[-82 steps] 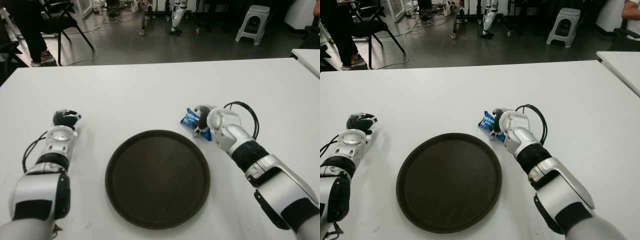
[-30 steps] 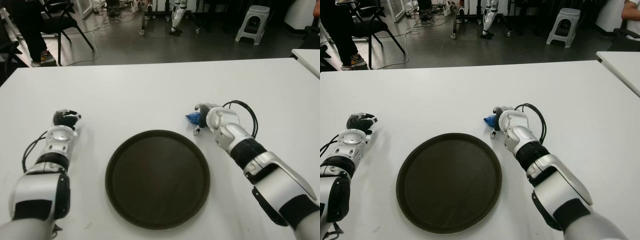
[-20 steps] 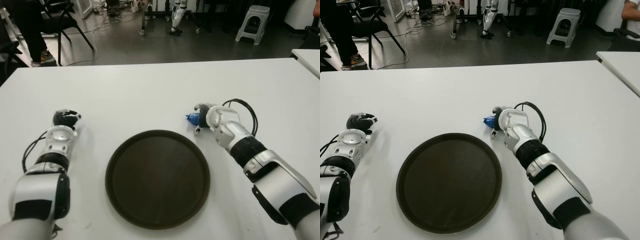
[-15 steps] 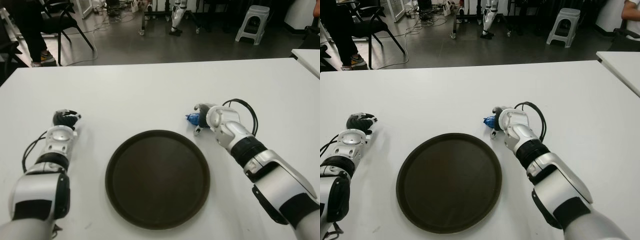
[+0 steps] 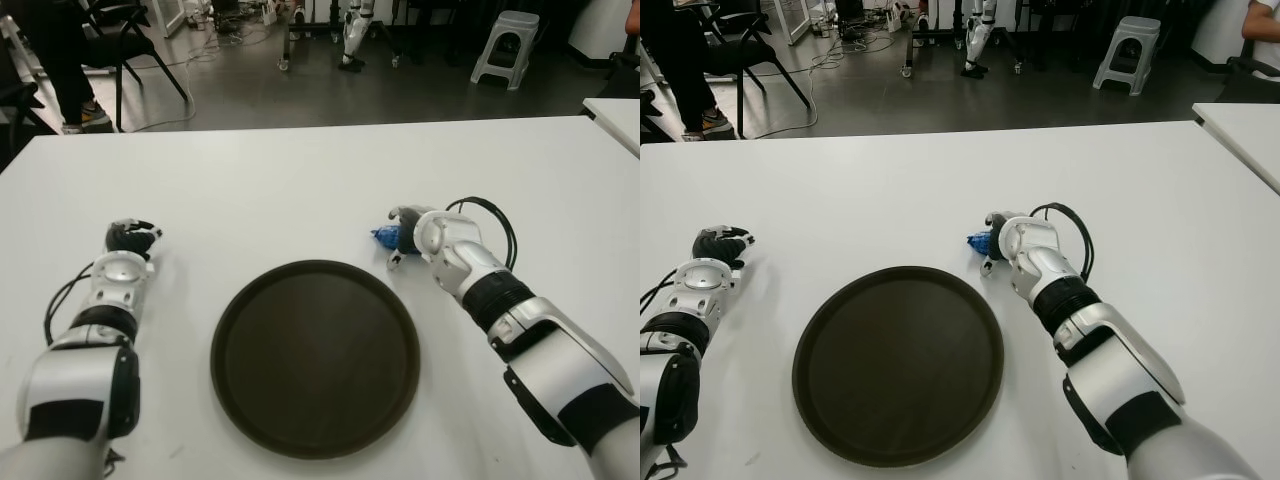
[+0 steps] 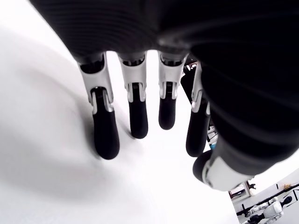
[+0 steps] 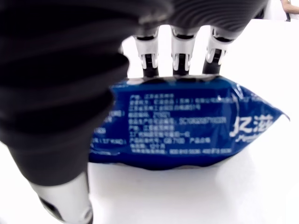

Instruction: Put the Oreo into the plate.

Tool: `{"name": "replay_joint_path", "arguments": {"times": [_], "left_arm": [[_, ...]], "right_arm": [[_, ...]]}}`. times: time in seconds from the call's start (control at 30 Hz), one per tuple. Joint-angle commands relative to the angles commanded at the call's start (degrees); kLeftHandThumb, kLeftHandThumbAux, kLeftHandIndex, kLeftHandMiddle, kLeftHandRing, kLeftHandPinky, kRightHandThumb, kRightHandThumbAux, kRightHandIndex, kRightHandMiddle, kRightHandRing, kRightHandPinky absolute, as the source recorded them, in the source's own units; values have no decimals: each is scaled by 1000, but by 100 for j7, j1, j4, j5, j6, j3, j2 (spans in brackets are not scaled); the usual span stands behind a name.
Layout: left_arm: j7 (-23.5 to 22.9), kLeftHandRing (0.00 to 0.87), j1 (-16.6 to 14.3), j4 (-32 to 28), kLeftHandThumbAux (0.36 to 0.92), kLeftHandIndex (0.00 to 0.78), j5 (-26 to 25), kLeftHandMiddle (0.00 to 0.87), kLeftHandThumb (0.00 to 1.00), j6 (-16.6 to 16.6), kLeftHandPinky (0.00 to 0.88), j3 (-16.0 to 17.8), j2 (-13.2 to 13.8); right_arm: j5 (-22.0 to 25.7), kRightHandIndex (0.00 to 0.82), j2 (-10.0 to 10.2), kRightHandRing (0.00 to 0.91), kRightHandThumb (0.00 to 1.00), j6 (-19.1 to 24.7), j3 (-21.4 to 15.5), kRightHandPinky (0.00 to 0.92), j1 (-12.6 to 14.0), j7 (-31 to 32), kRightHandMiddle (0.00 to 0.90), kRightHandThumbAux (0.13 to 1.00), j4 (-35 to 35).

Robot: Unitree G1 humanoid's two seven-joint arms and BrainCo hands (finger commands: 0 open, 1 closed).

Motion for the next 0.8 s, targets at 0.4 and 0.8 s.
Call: {"name": "replay_joint_path", "arguments": {"times": [0.4, 0.8], "left_arm": [[36, 180, -14, 5, 726, 397, 48, 166, 671, 64, 165, -72, 6], [-11, 198, -24, -5, 725, 398, 48, 184, 675, 50, 184, -105, 13]], "right_arm": [[-165, 102, -152, 132, 0, 35, 105, 47, -177, 301, 134, 837, 276], [-219, 60, -420, 59, 0, -20, 225, 1, -416, 516, 74, 807, 483]]}}
